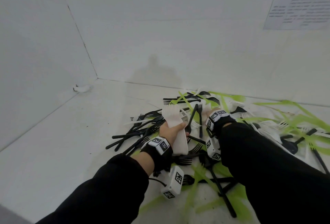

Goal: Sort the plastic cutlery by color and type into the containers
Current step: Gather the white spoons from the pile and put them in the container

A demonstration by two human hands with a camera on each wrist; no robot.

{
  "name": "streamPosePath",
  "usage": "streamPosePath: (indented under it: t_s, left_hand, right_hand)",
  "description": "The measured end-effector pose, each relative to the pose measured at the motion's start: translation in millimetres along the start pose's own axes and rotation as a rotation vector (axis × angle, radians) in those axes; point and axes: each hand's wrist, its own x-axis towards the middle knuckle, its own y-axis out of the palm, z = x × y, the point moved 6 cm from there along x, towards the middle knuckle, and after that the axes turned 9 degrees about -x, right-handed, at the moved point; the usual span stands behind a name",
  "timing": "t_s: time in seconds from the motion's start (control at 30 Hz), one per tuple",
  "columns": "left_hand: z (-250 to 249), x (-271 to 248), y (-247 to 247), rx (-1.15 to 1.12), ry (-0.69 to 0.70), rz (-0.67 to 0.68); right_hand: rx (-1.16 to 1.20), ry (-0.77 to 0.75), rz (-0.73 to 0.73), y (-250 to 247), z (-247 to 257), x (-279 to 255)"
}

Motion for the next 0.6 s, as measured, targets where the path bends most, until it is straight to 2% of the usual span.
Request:
streamPosePath:
  t_s: [0.13,0.23,0.4,0.53,0.6]
  left_hand:
    - [2.3,0.5,-2.4,-0.003,-0.007,-0.006]
    - [2.5,1.1,-4.6,-0.012,-0.017,-0.008]
    - [2.3,2.4,-8.1,0.013,-0.03,-0.029]
    - [-2.0,-0.1,-8.9,0.075,-0.075,-0.02]
    - [-6.1,-1.2,-9.5,0.124,-0.09,-0.006]
  right_hand:
    - [-0.013,0.064,0.043,-2.4,-1.0,-5.1]
    - [-0.038,0.003,0.031,-3.4,1.9,-4.3]
    - [-0.083,0.008,0.006,-4.1,-8.1,-9.0]
    - [0.02,-0.044,-0.096,-15.8,-18.2,-17.1]
    - [0.115,0.024,-0.097,-20.8,-31.0,-20.3]
